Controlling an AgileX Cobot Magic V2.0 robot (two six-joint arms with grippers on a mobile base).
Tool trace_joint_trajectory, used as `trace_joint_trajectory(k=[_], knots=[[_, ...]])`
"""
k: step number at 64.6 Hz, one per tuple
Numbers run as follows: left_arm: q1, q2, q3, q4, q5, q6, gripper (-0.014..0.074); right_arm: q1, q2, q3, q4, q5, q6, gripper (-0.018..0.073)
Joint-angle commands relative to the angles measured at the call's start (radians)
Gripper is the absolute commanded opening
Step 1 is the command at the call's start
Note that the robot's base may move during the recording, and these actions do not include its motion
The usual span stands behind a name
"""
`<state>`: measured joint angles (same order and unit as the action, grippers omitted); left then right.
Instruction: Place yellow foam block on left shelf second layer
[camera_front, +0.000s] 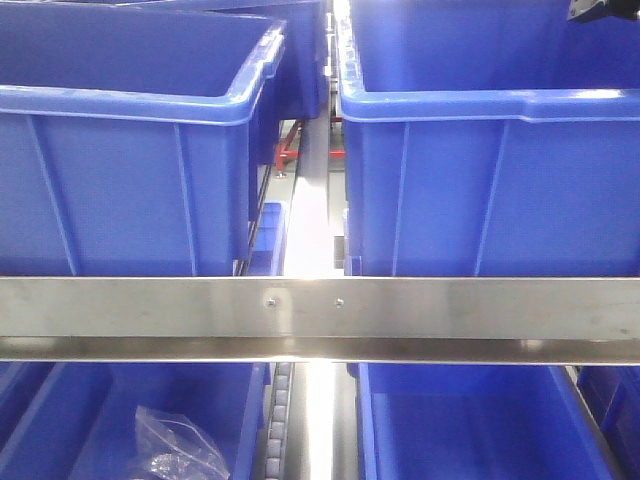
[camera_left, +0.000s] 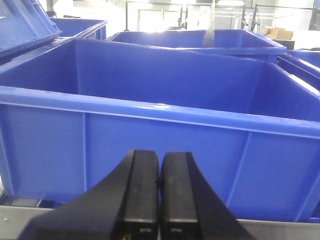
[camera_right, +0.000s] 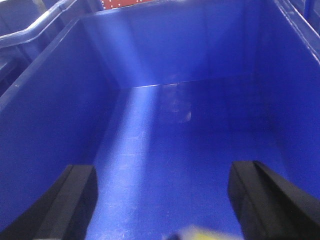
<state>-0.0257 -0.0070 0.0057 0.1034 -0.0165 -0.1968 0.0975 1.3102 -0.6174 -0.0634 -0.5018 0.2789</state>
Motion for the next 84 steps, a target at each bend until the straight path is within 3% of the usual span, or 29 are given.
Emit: trace_joint_trajectory(k=[1,7,12,26,35,46,56,71,84], knots=[[0.001,-0.016,0.025,-0.004,-0.088,-0.005,0.0136,-0.003,-0.031,-0.035,0.006,-0.089,-0.007,0.0623],[0.001,-0.016,0.025,-0.004,-0.088,-0.005,0.0136,-0.003,-0.054,-0.035,0.006,-0.085,-0.008,0.0615],[0.001,-0.016,0.025,-0.004,-0.088,-0.005,0.0136,-0.003,-0.085,-0.035,-0.002,-0.073,-0.023,0.0539],[0.001,-0.016,0.025,-0.004,-0.088,-0.005,0.0136,-0.004,-0.229,-0.034,-0.021,0.071,-0.07,0.0038],[0.001,-0.016,0.025,-0.004,-0.088,-0.005,0.0136,-0.004,-0.361,-0.034,-0.114,0.254,-0.168,0.0054],[0.001,-0.016,0.025,-0.004,-0.088,-0.005,0.0136,-0.004,-0.589,-0.025,-0.222,0.489,-0.182,0.0054],[0.001,-0.016,0.025,-0.004,-0.088,-0.005,0.0136,-0.004,-0.797,0.069,-0.248,0.502,-0.18,0.0054],[0.001,-0.016,0.025,-0.004,-0.088,-0.005,0.0136,-0.004,-1.089,0.248,-0.169,0.502,-0.153,0.0054],[0.001,-0.016,0.025,-0.004,-0.088,-0.005,0.0136,-0.004,-1.228,0.336,-0.165,0.502,-0.153,0.0054]])
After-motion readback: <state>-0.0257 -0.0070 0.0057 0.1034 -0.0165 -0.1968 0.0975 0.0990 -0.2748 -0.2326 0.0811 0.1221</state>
